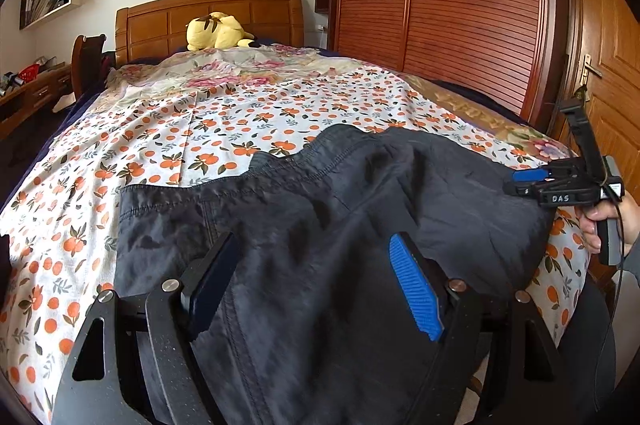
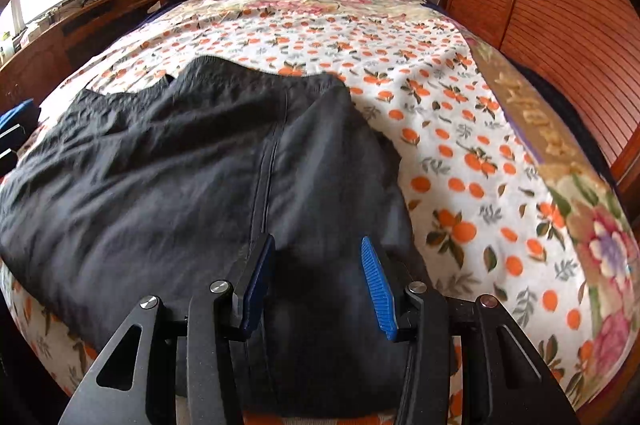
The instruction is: Fold large clothes
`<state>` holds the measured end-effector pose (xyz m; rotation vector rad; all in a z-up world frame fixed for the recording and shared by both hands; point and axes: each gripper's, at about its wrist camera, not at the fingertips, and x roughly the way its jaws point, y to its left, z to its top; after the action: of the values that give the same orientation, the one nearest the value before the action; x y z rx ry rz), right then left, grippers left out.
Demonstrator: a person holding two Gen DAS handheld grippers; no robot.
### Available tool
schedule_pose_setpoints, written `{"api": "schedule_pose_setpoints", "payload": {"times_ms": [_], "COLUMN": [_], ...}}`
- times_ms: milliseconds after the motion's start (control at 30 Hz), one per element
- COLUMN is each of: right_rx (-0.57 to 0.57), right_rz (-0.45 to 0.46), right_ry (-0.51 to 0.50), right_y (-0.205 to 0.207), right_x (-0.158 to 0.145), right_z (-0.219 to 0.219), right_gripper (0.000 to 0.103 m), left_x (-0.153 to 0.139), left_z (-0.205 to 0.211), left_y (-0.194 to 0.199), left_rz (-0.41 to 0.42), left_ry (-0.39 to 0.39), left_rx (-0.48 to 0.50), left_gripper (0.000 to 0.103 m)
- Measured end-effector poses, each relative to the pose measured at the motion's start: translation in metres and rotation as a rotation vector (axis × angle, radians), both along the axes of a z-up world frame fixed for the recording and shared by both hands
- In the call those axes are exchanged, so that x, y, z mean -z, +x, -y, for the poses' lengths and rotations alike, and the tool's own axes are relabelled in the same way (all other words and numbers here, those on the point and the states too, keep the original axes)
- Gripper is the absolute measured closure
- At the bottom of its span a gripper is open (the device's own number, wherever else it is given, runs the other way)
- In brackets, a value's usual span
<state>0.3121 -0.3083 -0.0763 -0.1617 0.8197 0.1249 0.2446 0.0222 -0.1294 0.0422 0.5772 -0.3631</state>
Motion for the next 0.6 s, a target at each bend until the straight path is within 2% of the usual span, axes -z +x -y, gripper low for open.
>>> {"api": "schedule_pose_setpoints", "payload": {"times_ms": [100,200,467,600], "right_rx": [-0.005,0.007,0.006,0.01], "right_rz": [-0.036,-0.001,0.01,0.027], "right_ry": [0.014,0.031,0.027,-0.01], "right_y": [0.003,0.003,0.002,-0.002], "right_x": [0.016,0.022,0.025,0.02], "right_z": [0.002,0.007,0.006,0.0], "right_gripper": [0.055,0.053,0.052,0.052], "left_x": [0.002,0.005,0.007,0.004], "left_z": [0.005,0.007,0.0,-0.012], "left_y": [-0.009,-0.019,-0.053,-0.069], "left_rz": [-0.002,-0.005,-0.006,-0.002], "left_ry": [0.012,0.02,0.031,0.032], "left_rx": [-0.004,-0.014,-0.072,-0.117], "left_gripper": [0.024,0.024,0.024,0.024]}}
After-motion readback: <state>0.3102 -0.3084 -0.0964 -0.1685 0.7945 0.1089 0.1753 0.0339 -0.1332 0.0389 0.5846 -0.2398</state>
